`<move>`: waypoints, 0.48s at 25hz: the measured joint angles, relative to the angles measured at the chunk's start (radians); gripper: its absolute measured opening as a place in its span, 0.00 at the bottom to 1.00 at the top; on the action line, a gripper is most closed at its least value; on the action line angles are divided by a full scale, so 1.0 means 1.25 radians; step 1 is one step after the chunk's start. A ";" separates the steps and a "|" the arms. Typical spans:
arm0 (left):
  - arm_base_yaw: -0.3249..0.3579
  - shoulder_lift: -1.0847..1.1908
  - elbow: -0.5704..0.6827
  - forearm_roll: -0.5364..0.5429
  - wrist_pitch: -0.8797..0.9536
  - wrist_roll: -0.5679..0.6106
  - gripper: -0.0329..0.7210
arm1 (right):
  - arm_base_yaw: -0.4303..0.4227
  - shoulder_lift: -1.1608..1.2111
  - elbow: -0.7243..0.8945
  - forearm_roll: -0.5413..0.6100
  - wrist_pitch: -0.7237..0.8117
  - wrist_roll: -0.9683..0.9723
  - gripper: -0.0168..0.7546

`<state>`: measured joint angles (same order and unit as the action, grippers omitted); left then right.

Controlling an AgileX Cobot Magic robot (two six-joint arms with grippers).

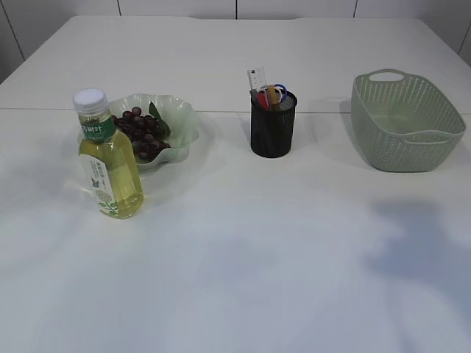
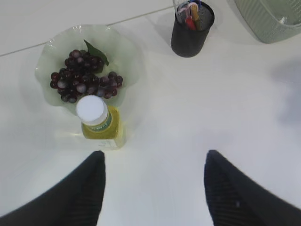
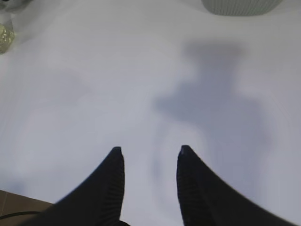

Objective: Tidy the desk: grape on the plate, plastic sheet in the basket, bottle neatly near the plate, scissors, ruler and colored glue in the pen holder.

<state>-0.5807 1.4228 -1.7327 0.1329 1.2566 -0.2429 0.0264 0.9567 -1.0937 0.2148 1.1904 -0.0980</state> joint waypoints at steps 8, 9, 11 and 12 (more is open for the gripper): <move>-0.001 -0.253 0.280 -0.032 -0.062 0.049 0.69 | 0.000 -0.285 0.146 -0.016 -0.027 -0.032 0.43; -0.001 -0.297 0.318 -0.036 -0.082 0.058 0.69 | 0.000 -0.322 0.165 -0.016 -0.025 -0.036 0.43; -0.001 -0.379 0.389 -0.037 -0.117 0.072 0.69 | 0.000 -0.388 0.197 -0.016 -0.023 -0.037 0.43; -0.001 -0.423 0.416 -0.037 -0.130 0.075 0.69 | 0.000 -0.423 0.214 -0.016 -0.022 -0.040 0.43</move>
<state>-0.5825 0.8934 -1.2131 0.0865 1.0944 -0.1489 0.0264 0.4284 -0.8260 0.1950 1.1627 -0.1481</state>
